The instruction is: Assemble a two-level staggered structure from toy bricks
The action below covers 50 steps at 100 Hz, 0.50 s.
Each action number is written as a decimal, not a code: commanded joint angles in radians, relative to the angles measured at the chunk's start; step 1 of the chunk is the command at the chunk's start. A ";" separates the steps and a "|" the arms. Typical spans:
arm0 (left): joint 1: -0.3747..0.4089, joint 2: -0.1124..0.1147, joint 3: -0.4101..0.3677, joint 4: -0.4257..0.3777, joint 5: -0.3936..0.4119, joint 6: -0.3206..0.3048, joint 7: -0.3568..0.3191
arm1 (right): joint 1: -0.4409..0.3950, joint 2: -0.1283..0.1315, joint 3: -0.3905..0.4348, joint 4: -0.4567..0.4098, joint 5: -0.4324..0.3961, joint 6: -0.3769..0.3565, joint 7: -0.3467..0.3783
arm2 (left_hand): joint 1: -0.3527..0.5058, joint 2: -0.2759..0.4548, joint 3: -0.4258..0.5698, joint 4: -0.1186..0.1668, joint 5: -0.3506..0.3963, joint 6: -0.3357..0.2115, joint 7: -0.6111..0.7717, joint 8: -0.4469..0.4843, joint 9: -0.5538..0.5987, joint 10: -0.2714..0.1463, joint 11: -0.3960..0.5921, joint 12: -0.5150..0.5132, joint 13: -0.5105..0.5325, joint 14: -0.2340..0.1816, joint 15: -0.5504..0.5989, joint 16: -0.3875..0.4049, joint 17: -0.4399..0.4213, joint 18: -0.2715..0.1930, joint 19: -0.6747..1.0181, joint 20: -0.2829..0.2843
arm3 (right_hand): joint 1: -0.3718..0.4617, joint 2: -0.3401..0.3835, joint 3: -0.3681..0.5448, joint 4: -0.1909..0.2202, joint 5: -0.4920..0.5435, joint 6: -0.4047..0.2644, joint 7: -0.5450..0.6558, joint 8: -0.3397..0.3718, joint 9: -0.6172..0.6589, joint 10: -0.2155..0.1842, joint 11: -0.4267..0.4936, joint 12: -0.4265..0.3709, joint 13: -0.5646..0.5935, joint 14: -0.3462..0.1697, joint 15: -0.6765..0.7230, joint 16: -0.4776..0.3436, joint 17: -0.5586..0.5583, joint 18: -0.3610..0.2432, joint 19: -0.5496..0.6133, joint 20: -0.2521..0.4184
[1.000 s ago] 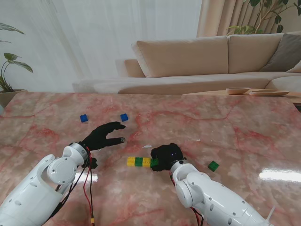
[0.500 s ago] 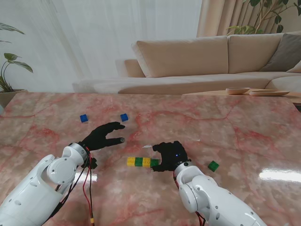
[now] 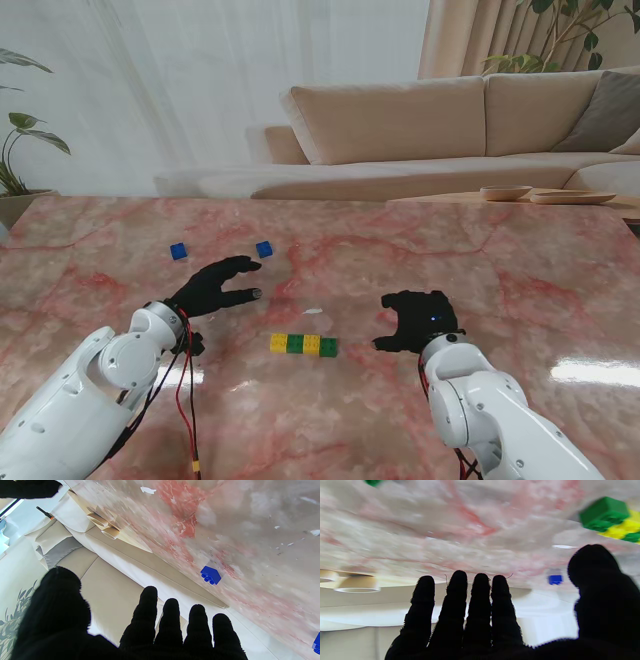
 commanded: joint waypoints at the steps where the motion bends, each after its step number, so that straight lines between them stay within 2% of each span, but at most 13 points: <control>1: -0.009 -0.003 0.002 0.014 -0.001 -0.001 0.000 | -0.026 0.015 0.024 0.009 0.002 0.023 0.008 | -0.003 0.035 -0.016 0.027 0.005 0.013 -0.027 -0.009 -0.031 0.002 -0.019 -0.017 -0.035 -0.043 -0.025 -0.011 -0.006 -0.039 -0.037 0.005 | -0.060 0.001 0.013 0.034 -0.014 0.023 -0.015 -0.012 -0.011 0.018 -0.017 -0.012 0.013 0.017 -0.009 -0.017 -0.001 0.012 -0.013 -0.007; 26: -0.025 -0.003 0.002 0.039 -0.003 -0.009 0.000 | -0.055 0.015 0.088 0.015 -0.067 0.115 0.108 | -0.002 0.037 -0.019 0.028 0.004 0.012 -0.027 -0.008 -0.034 0.002 -0.020 -0.017 -0.037 -0.044 -0.026 -0.011 -0.006 -0.040 -0.040 0.003 | -0.126 -0.026 0.025 0.037 -0.092 0.084 -0.040 -0.024 -0.103 0.054 -0.012 -0.001 -0.041 0.021 0.000 0.004 -0.027 0.005 -0.023 0.006; 50: -0.040 -0.004 0.004 0.070 -0.011 -0.016 -0.002 | -0.037 0.019 0.097 0.086 -0.084 0.154 0.144 | 0.001 0.037 -0.022 0.029 0.003 0.012 -0.028 -0.007 -0.035 0.002 -0.022 -0.017 -0.038 -0.044 -0.027 -0.012 -0.007 -0.042 -0.044 0.002 | -0.177 -0.043 0.069 0.034 -0.184 0.134 -0.084 -0.033 -0.210 0.078 0.008 0.014 -0.134 0.016 0.052 0.031 -0.038 -0.022 -0.016 0.029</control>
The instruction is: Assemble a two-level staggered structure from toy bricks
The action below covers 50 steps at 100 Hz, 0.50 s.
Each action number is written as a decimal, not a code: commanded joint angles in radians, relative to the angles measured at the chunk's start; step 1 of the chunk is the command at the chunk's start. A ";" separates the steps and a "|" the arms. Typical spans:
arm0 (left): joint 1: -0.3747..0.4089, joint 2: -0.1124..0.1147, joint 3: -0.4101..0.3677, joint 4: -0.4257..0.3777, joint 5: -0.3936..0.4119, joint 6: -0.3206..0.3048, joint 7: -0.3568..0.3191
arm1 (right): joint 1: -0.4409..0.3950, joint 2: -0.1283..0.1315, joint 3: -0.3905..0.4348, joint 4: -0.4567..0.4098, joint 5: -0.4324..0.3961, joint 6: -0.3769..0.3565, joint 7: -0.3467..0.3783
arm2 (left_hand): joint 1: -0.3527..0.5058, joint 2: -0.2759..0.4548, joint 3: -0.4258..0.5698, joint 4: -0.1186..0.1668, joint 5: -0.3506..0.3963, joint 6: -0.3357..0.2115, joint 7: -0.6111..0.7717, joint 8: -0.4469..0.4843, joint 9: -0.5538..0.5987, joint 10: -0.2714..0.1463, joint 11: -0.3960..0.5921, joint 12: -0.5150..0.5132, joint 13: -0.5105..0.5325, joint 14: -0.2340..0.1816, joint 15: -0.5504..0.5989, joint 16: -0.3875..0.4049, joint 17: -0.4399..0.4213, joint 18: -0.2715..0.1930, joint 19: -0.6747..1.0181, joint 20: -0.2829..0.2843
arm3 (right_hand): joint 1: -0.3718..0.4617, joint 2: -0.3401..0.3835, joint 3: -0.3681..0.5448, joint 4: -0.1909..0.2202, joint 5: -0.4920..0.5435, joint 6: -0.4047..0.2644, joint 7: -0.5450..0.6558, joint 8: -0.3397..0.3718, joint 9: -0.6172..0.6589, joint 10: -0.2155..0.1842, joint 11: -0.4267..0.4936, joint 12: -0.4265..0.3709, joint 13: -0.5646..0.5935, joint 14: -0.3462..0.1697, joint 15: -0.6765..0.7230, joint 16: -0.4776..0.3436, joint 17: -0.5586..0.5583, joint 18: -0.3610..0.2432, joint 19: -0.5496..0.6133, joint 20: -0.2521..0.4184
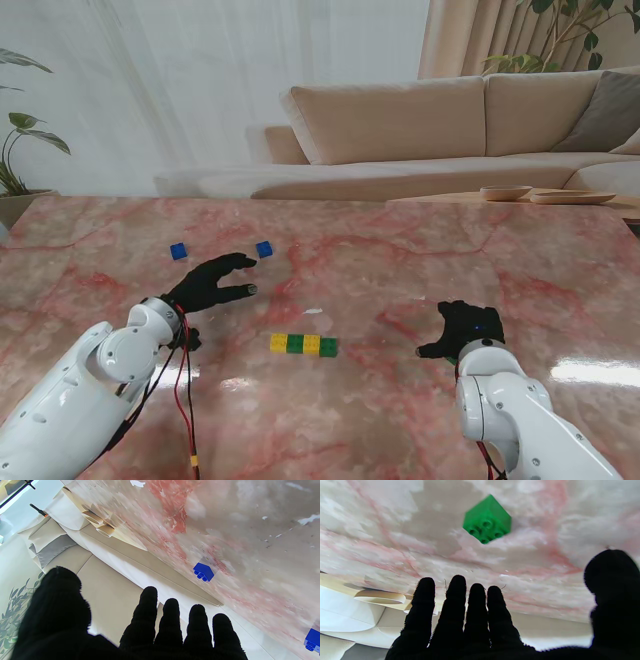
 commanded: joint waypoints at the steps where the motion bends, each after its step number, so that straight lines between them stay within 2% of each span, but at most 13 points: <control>1: -0.002 -0.002 0.002 0.013 -0.004 0.000 -0.001 | -0.007 0.005 0.006 0.029 -0.017 0.016 0.022 | 0.000 0.036 -0.022 0.029 0.004 0.012 -0.017 -0.007 -0.034 0.002 -0.021 -0.017 -0.037 -0.044 -0.027 -0.011 -0.007 -0.042 -0.044 0.002 | -0.056 -0.023 0.027 0.033 -0.047 0.033 -0.020 0.004 -0.049 0.020 0.015 0.017 -0.051 0.007 0.023 0.025 -0.017 -0.016 -0.005 0.030; 31: -0.001 -0.001 -0.004 0.020 -0.002 -0.002 -0.001 | -0.012 0.002 0.024 0.062 -0.075 0.073 0.052 | 0.000 0.036 -0.025 0.029 0.004 0.010 -0.018 -0.006 -0.033 0.001 -0.021 -0.017 -0.037 -0.044 -0.027 -0.011 -0.007 -0.042 -0.045 0.003 | -0.061 -0.031 0.049 0.030 -0.070 0.043 0.008 0.052 -0.075 0.024 0.065 0.046 -0.072 0.004 0.079 0.038 -0.010 -0.027 0.024 0.047; 50: 0.002 0.000 -0.007 0.019 -0.001 -0.003 -0.002 | -0.008 0.005 0.021 0.084 -0.068 0.091 0.069 | 0.001 0.034 -0.025 0.030 0.005 0.011 -0.017 -0.006 -0.033 0.001 -0.021 -0.016 -0.037 -0.045 -0.027 -0.011 -0.007 -0.043 -0.047 0.003 | -0.069 -0.041 0.054 0.028 -0.047 0.033 0.041 0.088 -0.048 0.019 0.103 0.074 -0.048 0.000 0.130 0.062 0.005 -0.031 0.070 0.067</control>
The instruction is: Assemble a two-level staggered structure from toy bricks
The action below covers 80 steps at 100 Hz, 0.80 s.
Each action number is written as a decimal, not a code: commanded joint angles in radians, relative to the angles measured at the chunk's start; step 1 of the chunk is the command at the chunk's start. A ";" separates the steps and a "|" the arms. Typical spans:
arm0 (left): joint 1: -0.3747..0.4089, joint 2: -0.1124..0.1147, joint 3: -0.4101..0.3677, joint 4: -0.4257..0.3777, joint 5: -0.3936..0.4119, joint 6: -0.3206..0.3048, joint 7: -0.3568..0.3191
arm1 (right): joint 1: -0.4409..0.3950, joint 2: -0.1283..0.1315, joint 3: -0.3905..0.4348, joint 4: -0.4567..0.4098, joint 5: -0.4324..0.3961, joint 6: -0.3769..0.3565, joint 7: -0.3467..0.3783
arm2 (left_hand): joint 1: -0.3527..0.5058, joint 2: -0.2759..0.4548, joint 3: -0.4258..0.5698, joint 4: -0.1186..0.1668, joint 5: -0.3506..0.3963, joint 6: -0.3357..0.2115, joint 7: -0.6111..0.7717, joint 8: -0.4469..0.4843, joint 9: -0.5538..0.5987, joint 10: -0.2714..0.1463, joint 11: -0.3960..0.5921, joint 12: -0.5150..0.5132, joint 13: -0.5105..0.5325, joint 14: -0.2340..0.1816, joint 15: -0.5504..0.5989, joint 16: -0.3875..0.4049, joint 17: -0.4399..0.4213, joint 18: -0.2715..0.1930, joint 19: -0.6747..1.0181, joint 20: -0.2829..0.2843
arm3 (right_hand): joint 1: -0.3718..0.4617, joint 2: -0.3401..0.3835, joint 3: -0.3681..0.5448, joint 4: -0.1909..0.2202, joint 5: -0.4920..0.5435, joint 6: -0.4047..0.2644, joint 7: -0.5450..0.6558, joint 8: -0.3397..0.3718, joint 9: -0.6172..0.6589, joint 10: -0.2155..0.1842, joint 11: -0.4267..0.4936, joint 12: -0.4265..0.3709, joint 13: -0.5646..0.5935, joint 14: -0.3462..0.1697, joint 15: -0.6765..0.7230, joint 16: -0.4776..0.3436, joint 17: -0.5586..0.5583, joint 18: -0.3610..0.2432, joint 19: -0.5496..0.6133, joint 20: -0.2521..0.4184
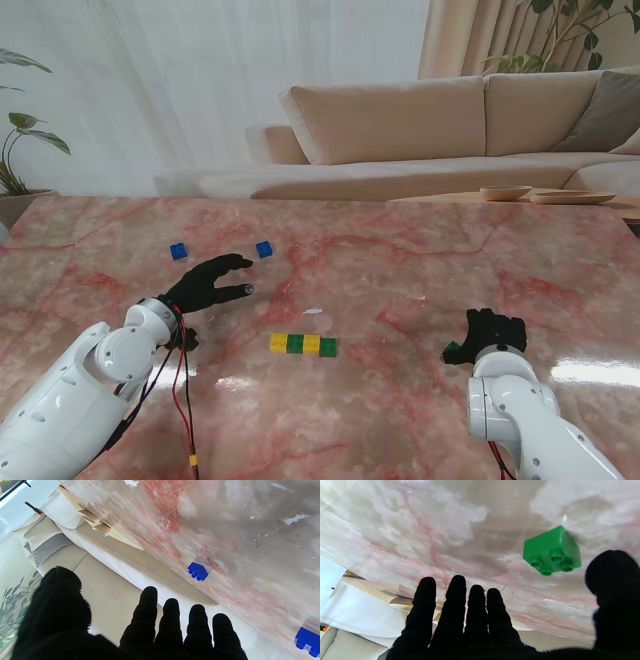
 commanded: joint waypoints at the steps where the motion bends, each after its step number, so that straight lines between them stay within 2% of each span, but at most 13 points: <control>1: 0.004 0.000 0.001 0.000 0.001 -0.001 -0.001 | -0.006 0.004 -0.004 0.022 0.012 0.006 0.019 | 0.001 0.034 -0.025 0.030 0.005 0.010 -0.018 -0.006 -0.033 0.001 -0.020 -0.016 -0.037 -0.045 -0.026 -0.011 -0.007 -0.043 -0.047 0.003 | -0.046 -0.027 0.016 0.027 -0.002 0.020 0.014 0.023 0.005 0.015 0.021 0.024 -0.008 0.000 0.023 0.021 0.007 -0.015 0.031 0.034; 13: 0.007 0.000 0.000 -0.002 0.001 -0.002 0.000 | 0.003 0.007 -0.017 0.043 0.023 0.014 0.021 | 0.001 0.034 -0.025 0.030 0.005 0.011 -0.017 -0.005 -0.033 0.001 -0.020 -0.016 -0.037 -0.046 -0.027 -0.011 -0.007 -0.043 -0.048 0.002 | -0.042 -0.039 0.020 0.023 0.020 -0.002 0.049 0.063 0.035 -0.004 0.060 0.064 0.015 -0.009 0.071 0.049 0.023 -0.018 0.078 0.050; 27: 0.009 0.001 -0.003 -0.006 0.005 -0.004 -0.001 | 0.009 0.008 -0.031 0.066 0.031 0.019 -0.001 | 0.001 0.034 -0.025 0.031 0.005 0.011 -0.016 -0.005 -0.033 0.001 -0.020 -0.016 -0.036 -0.046 -0.027 -0.011 -0.007 -0.043 -0.049 0.003 | 0.006 -0.047 -0.011 0.021 0.085 -0.065 0.131 0.147 0.119 -0.061 0.150 0.142 0.080 -0.032 0.164 0.099 0.063 -0.023 0.159 0.071; 44: 0.010 0.001 -0.004 -0.011 0.007 -0.003 -0.003 | 0.012 0.007 -0.045 0.095 0.067 0.016 -0.098 | 0.000 0.034 -0.025 0.031 0.005 0.009 -0.016 -0.005 -0.033 0.001 -0.020 -0.016 -0.036 -0.046 -0.027 -0.011 -0.007 -0.044 -0.051 0.003 | 0.106 -0.049 -0.075 0.023 0.222 -0.175 0.245 0.247 0.293 -0.134 0.231 0.214 0.217 -0.065 0.268 0.154 0.143 -0.019 0.271 0.087; 50: 0.010 0.001 -0.003 -0.012 0.006 -0.002 -0.004 | 0.015 0.006 -0.052 0.104 0.080 0.012 -0.126 | 0.000 0.033 -0.025 0.031 0.005 0.011 -0.016 -0.005 -0.034 0.001 -0.020 -0.016 -0.037 -0.047 -0.027 -0.012 -0.007 -0.043 -0.052 0.003 | 0.144 -0.036 -0.080 0.023 0.275 -0.211 0.273 0.261 0.354 -0.152 0.240 0.220 0.265 -0.073 0.285 0.163 0.169 -0.017 0.300 0.091; 61: 0.010 0.001 -0.001 -0.015 0.004 -0.002 -0.006 | 0.019 0.007 -0.059 0.107 0.079 0.007 -0.128 | -0.001 0.035 -0.026 0.031 0.003 0.010 -0.016 -0.005 -0.036 0.001 -0.021 -0.017 -0.039 -0.048 -0.028 -0.012 -0.008 -0.044 -0.054 0.002 | 0.220 -0.018 -0.083 0.019 0.342 -0.243 0.300 0.262 0.439 -0.165 0.233 0.225 0.335 -0.080 0.305 0.177 0.215 -0.014 0.351 0.099; 74: 0.014 0.002 -0.003 -0.021 0.006 -0.002 -0.006 | 0.019 0.007 -0.060 0.108 0.087 0.007 -0.131 | -0.001 0.035 -0.026 0.031 0.003 0.011 -0.017 -0.005 -0.037 0.001 -0.021 -0.017 -0.039 -0.047 -0.028 -0.012 -0.008 -0.044 -0.056 0.003 | 0.271 -0.006 -0.029 0.008 0.398 -0.267 0.328 0.255 0.512 -0.173 0.224 0.231 0.393 -0.084 0.317 0.189 0.253 -0.013 0.389 0.099; 78: 0.014 0.002 -0.003 -0.022 0.007 -0.001 -0.006 | 0.018 0.007 -0.060 0.108 0.087 0.005 -0.132 | -0.001 0.035 -0.026 0.031 0.003 0.011 -0.017 -0.005 -0.037 0.002 -0.021 -0.017 -0.040 -0.047 -0.028 -0.012 -0.008 -0.044 -0.057 0.003 | 0.277 -0.012 0.006 -0.003 0.411 -0.273 0.338 0.246 0.529 -0.174 0.216 0.236 0.406 -0.084 0.317 0.195 0.260 -0.012 0.404 0.095; 80: 0.015 0.002 -0.004 -0.023 0.007 -0.001 -0.006 | 0.018 0.007 -0.061 0.109 0.088 0.004 -0.133 | -0.001 0.035 -0.026 0.031 0.003 0.009 -0.017 -0.005 -0.036 0.002 -0.021 -0.017 -0.040 -0.046 -0.028 -0.012 -0.008 -0.044 -0.057 0.003 | 0.280 -0.018 0.025 -0.022 0.413 -0.277 0.343 0.234 0.536 -0.174 0.210 0.240 0.411 -0.084 0.316 0.199 0.262 -0.012 0.410 0.091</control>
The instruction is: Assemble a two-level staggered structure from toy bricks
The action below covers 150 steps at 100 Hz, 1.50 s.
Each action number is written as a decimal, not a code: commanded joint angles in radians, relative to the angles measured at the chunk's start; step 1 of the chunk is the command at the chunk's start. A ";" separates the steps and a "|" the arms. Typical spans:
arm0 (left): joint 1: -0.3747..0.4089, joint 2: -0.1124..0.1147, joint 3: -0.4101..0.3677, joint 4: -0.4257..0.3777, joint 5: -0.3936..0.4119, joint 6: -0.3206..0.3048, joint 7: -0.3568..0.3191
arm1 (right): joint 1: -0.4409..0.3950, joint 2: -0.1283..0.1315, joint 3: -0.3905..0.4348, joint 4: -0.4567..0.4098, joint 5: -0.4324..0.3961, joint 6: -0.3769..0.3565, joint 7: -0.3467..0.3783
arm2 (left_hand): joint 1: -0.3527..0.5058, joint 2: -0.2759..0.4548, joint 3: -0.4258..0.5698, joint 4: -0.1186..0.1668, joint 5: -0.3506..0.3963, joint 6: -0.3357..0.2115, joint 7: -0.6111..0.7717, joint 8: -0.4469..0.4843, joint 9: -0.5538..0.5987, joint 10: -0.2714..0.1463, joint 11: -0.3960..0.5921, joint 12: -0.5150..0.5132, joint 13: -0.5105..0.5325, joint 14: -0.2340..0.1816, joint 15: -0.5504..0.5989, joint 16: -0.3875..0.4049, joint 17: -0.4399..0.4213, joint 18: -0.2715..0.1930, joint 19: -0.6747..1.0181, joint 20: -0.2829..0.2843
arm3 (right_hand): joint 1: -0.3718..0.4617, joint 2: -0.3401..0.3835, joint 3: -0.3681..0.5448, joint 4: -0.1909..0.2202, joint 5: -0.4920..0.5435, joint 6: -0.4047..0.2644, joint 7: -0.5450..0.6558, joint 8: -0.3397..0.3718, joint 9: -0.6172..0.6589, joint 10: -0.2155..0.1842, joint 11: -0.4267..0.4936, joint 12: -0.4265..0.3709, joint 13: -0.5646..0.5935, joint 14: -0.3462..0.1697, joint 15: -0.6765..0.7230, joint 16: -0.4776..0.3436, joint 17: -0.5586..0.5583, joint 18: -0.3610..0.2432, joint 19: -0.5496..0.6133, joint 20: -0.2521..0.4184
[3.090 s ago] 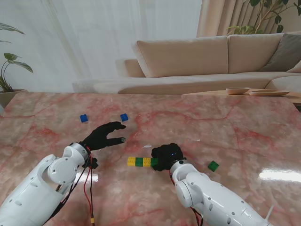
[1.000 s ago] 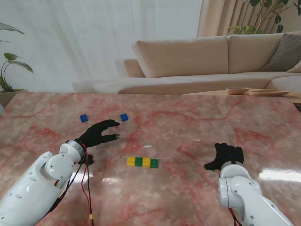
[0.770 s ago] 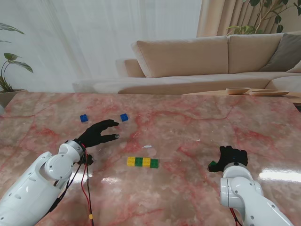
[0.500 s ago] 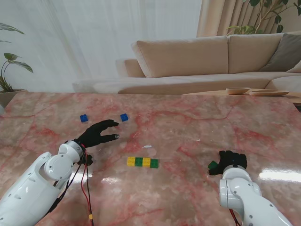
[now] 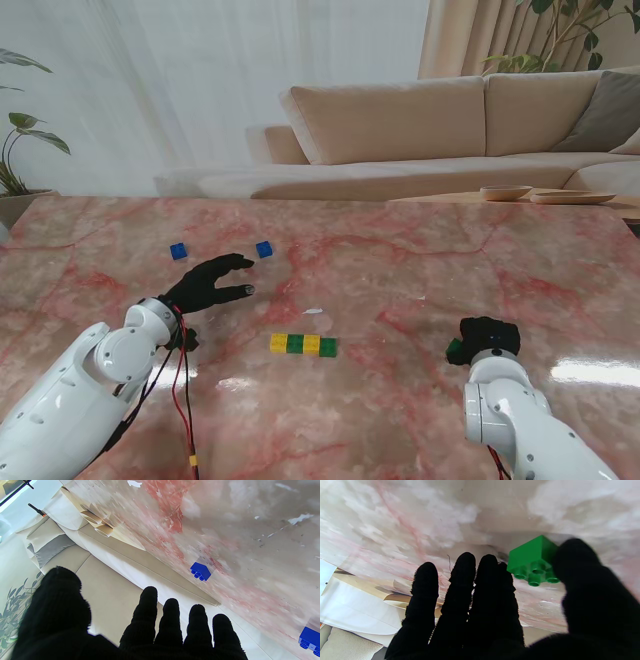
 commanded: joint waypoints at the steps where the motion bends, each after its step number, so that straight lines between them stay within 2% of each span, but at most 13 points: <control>1: 0.006 0.000 0.000 -0.006 0.003 0.001 -0.001 | -0.017 -0.002 -0.006 0.017 0.009 -0.004 0.019 | 0.000 0.035 -0.026 0.031 0.004 0.009 -0.017 -0.005 -0.036 0.001 -0.021 -0.017 -0.039 -0.046 -0.028 -0.012 -0.008 -0.044 -0.045 0.003 | 0.028 -0.011 0.051 -0.026 0.097 -0.105 0.070 -0.036 0.039 -0.039 -0.005 0.021 0.044 -0.015 0.019 0.023 0.013 0.005 0.054 0.016; 3: 0.006 0.000 0.000 -0.006 0.004 0.002 -0.001 | -0.017 -0.002 -0.006 0.018 0.009 -0.006 0.017 | -0.001 0.035 -0.026 0.031 0.004 0.010 -0.017 -0.005 -0.036 0.001 -0.021 -0.017 -0.039 -0.047 -0.028 -0.012 -0.008 -0.044 -0.045 0.003 | 0.041 -0.017 0.054 -0.053 0.104 -0.111 0.081 -0.047 0.046 -0.041 -0.007 0.022 0.050 -0.016 0.019 0.025 0.017 0.005 0.058 0.014; 6: 0.007 0.000 0.000 -0.008 0.005 0.002 -0.001 | -0.016 -0.002 -0.006 0.021 0.010 -0.008 0.014 | -0.001 0.036 -0.027 0.031 0.002 0.010 -0.017 -0.005 -0.038 0.001 -0.022 -0.017 -0.040 -0.048 -0.029 -0.012 -0.009 -0.045 -0.046 0.003 | 0.051 -0.023 0.058 -0.065 0.109 -0.117 0.087 -0.052 0.054 -0.043 -0.006 0.023 0.057 -0.018 0.021 0.026 0.021 0.004 0.061 0.013; 13: 0.008 0.000 0.000 -0.009 0.007 0.001 0.000 | -0.015 -0.002 -0.009 0.027 0.018 -0.011 0.005 | -0.001 0.037 -0.027 0.031 0.003 0.010 -0.018 -0.005 -0.037 0.001 -0.022 -0.017 -0.040 -0.049 -0.028 -0.012 -0.008 -0.045 -0.048 0.003 | 0.063 -0.047 0.107 -0.120 0.114 -0.138 0.140 -0.104 0.084 -0.044 -0.013 0.026 0.079 -0.019 0.024 0.031 0.034 0.004 0.081 0.008; 16: 0.008 0.000 0.000 -0.009 0.007 0.001 0.001 | -0.014 -0.002 -0.011 0.029 0.021 -0.011 0.001 | -0.001 0.036 -0.027 0.031 0.003 0.011 -0.018 -0.005 -0.038 0.002 -0.022 -0.017 -0.041 -0.047 -0.029 -0.012 -0.009 -0.046 -0.049 0.003 | 0.067 -0.054 0.113 -0.127 0.119 -0.145 0.149 -0.109 0.093 -0.045 -0.010 0.030 0.086 -0.019 0.026 0.032 0.040 0.005 0.085 0.009; 18: 0.008 0.000 0.000 -0.010 0.007 0.001 0.001 | -0.014 -0.002 -0.012 0.031 0.023 -0.012 -0.003 | -0.001 0.035 -0.027 0.031 0.004 0.010 -0.017 -0.005 -0.037 0.002 -0.022 -0.017 -0.040 -0.047 -0.029 -0.012 -0.009 -0.045 -0.049 0.003 | 0.064 -0.059 0.130 -0.141 0.118 -0.151 0.175 -0.134 0.103 -0.045 -0.021 0.060 0.092 -0.021 0.027 0.034 0.043 0.004 0.090 0.005; 26: 0.008 0.000 0.001 -0.010 0.007 0.000 0.002 | -0.012 -0.002 -0.015 0.037 0.029 -0.018 -0.017 | 0.000 0.035 -0.027 0.031 0.003 0.010 -0.018 -0.005 -0.037 0.002 -0.022 -0.017 -0.040 -0.047 -0.029 -0.012 -0.009 -0.045 -0.051 0.003 | 0.074 -0.069 0.138 -0.151 0.131 -0.167 0.192 -0.148 0.126 -0.048 -0.019 0.079 0.111 -0.022 0.031 0.036 0.057 0.003 0.101 0.006; 29: 0.008 0.000 0.001 -0.010 0.007 0.000 0.001 | -0.012 -0.002 -0.016 0.038 0.031 -0.019 -0.019 | -0.001 0.036 -0.028 0.031 0.003 0.010 -0.018 -0.005 -0.038 0.001 -0.022 -0.017 -0.040 -0.047 -0.029 -0.012 -0.009 -0.046 -0.051 0.003 | 0.080 -0.076 0.153 -0.164 0.130 -0.175 0.225 -0.181 0.144 -0.047 -0.039 0.110 0.122 -0.023 0.031 0.038 0.064 0.003 0.110 0.003; 48: 0.011 0.001 0.001 -0.015 0.010 0.001 0.000 | -0.015 -0.004 -0.014 0.041 0.046 -0.029 -0.054 | 0.000 0.036 -0.028 0.032 0.003 0.010 -0.018 -0.004 -0.037 0.002 -0.022 -0.017 -0.040 -0.048 -0.029 -0.012 -0.008 -0.044 -0.054 0.005 | 0.118 -0.087 0.203 -0.160 0.141 -0.209 0.324 -0.273 0.212 -0.045 -0.074 0.143 0.170 -0.024 0.038 0.043 0.098 0.007 0.136 -0.005; 64: 0.013 0.001 0.002 -0.017 0.011 0.002 -0.001 | -0.023 -0.007 -0.008 0.026 0.055 -0.047 -0.083 | 0.000 0.036 -0.028 0.032 0.003 0.009 -0.018 -0.004 -0.036 0.002 -0.022 -0.017 -0.039 -0.049 -0.029 -0.012 -0.008 -0.043 -0.055 0.006 | 0.135 -0.149 0.351 -0.166 0.159 -0.213 0.341 -0.313 0.257 -0.043 -0.124 0.156 0.198 -0.018 0.027 0.041 0.120 0.012 0.143 -0.022; 76: 0.013 0.002 0.004 -0.020 0.010 0.004 -0.003 | -0.024 -0.010 -0.011 0.018 0.066 -0.064 -0.106 | 0.000 0.036 -0.028 0.032 0.004 0.008 -0.017 -0.004 -0.036 0.002 -0.021 -0.016 -0.040 -0.049 -0.029 -0.012 -0.008 -0.044 -0.056 0.007 | 0.141 -0.169 0.397 -0.171 0.179 -0.213 0.345 -0.331 0.281 -0.038 -0.136 0.150 0.222 -0.009 0.018 0.051 0.136 0.016 0.151 -0.027; 103: 0.012 0.003 0.007 -0.024 0.011 0.005 -0.008 | -0.011 -0.014 -0.040 0.002 0.110 -0.119 -0.149 | 0.000 0.036 -0.028 0.032 0.004 0.009 -0.015 -0.003 -0.036 0.002 -0.021 -0.016 -0.039 -0.048 -0.029 -0.012 -0.008 -0.043 -0.058 0.008 | 0.130 -0.163 0.397 -0.177 0.185 -0.206 0.339 -0.375 0.294 -0.028 -0.173 0.124 0.232 -0.003 -0.010 0.044 0.140 0.020 0.152 -0.035; 150: 0.012 0.005 0.019 -0.037 0.005 0.010 -0.024 | 0.068 -0.027 -0.129 -0.018 0.199 -0.185 -0.224 | -0.002 0.039 -0.027 0.033 0.000 0.013 -0.019 -0.005 -0.037 -0.001 -0.021 -0.016 -0.039 -0.044 -0.028 -0.011 -0.003 -0.041 -0.048 0.016 | 0.129 -0.166 0.405 -0.177 0.190 -0.194 0.349 -0.390 0.299 -0.018 -0.182 0.128 0.230 0.009 -0.018 0.047 0.132 0.031 0.152 -0.037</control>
